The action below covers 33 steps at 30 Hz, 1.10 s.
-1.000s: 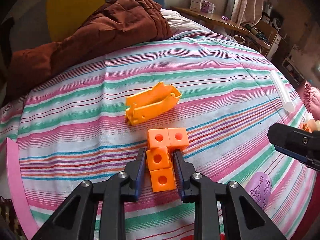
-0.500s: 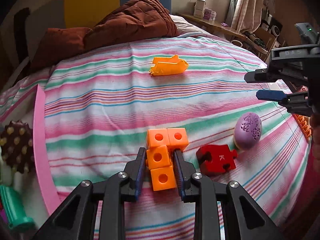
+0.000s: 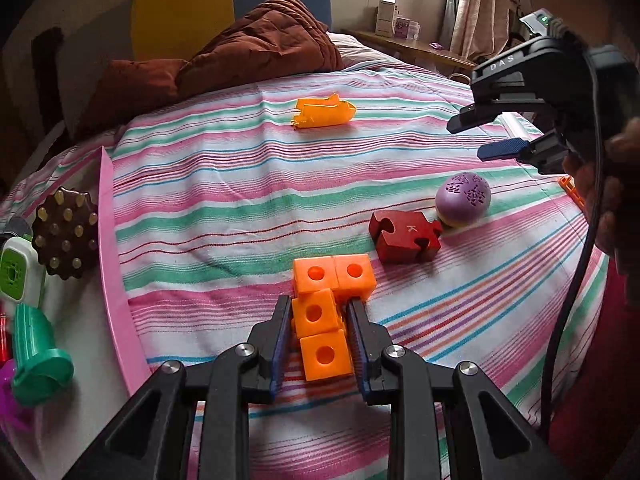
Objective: Organize rigid objects
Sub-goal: 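Grasp the orange cube blocks with the left gripper, then grasp the orange plastic clip on the bed with the right gripper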
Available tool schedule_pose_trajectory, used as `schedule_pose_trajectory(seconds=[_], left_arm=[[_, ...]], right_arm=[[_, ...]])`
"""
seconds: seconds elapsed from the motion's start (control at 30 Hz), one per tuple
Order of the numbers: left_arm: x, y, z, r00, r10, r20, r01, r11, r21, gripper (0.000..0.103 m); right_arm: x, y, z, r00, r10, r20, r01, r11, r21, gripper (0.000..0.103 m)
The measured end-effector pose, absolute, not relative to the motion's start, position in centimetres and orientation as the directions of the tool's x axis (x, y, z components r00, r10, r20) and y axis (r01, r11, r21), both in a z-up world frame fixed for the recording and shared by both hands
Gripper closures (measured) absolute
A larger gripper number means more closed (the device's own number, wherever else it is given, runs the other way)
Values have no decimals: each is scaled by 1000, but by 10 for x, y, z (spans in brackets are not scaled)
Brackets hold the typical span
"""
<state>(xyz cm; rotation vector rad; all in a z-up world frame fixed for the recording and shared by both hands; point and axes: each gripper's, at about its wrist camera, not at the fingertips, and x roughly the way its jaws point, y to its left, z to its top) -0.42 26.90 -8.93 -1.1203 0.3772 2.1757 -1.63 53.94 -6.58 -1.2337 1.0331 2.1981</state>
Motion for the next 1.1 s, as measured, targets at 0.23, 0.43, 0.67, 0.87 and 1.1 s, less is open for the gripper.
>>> schedule_pose_trajectory(seconds=[0.23,0.43,0.67,0.87,1.1], left_arm=[[3,267,-91,-454,437,-776,-683,-731,-12,75],[6,266,-93,-468,458,-756,-695,-719,-6,75],[5,262,-94,-457,486,-745,-704,-710,-31,75],[0,261,-95,-439,497,-749,-707,-705,-53,75],[-3,262,-95,-427,511,-746,-712,-698,-70,75]], right_arm=[[-26,524,-66,-539,-77,-839,-584,-684,438,62],[-42,502,-66,-534,-150,-832,-500,-738,453,58],[-92,496,-56,-548,-150,-823,-460,-768,446,19],[-154,495,-68,-453,-99,-886,-461,-824,328,19],[-196,487,-87,-388,-74,-919,-439,-862,254,19]])
